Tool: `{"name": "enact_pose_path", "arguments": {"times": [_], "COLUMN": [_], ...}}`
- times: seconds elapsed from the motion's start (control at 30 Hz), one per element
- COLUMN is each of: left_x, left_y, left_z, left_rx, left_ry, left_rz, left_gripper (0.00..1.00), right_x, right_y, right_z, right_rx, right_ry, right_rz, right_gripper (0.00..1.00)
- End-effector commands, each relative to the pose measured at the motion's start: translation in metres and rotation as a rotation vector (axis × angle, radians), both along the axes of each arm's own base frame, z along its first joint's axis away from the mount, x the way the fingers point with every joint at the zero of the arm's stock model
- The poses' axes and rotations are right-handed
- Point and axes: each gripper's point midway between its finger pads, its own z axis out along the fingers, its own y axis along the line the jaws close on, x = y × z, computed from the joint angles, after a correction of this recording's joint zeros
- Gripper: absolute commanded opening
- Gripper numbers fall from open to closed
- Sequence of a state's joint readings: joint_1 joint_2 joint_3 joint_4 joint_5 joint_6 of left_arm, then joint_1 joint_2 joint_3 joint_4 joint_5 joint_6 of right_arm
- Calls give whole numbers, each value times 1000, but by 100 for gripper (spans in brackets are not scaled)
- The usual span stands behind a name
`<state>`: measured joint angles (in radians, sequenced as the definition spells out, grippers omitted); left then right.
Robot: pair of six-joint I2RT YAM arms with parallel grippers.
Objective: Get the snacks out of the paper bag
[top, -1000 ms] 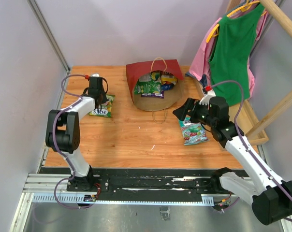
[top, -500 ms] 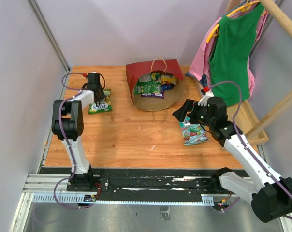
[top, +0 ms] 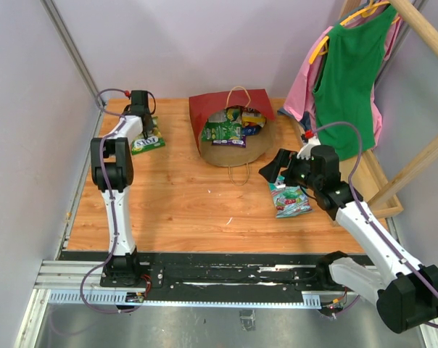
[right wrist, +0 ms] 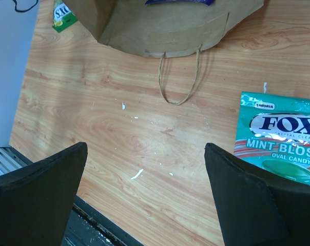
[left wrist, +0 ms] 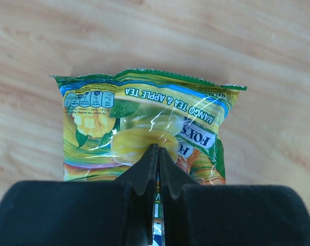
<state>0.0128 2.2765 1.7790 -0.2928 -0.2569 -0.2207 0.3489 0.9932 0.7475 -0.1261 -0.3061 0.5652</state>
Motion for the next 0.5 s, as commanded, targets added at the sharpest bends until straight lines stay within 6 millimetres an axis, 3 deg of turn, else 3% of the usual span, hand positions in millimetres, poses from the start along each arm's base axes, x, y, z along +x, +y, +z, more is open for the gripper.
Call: {"name": "enact_pose_path", "arguments": {"times": [0.0, 0.07, 0.17, 0.23, 0.33, 0.4, 0.47], "left_x": [1, 12, 20, 16, -1, -11, -19], "left_y": [16, 14, 4, -2, -7, -15, -24], "left_z": [-30, -20, 18, 52, 87, 103, 107], "left_rx": [63, 55, 12, -7, -34, -64, -99], "left_ry": [125, 107, 23, -55, -144, -182, -190], "left_rz": [-3, -18, -40, -49, -53, -78, -106], "left_gripper": [9, 12, 19, 34, 68, 79, 81], "right_x": [-2, -3, -7, -7, -6, -5, -5], "right_y": [2, 5, 14, 15, 13, 12, 12], "right_z": [-2, -1, 6, 7, 4, 2, 1], "right_rx": [-4, 4, 20, 27, 24, 22, 25], "right_ry": [-4, -1, -22, -27, -20, -13, -8], "right_rz": [5, 22, 87, 99, 79, 68, 66], "right_gripper": [99, 99, 99, 99, 99, 98, 98]}}
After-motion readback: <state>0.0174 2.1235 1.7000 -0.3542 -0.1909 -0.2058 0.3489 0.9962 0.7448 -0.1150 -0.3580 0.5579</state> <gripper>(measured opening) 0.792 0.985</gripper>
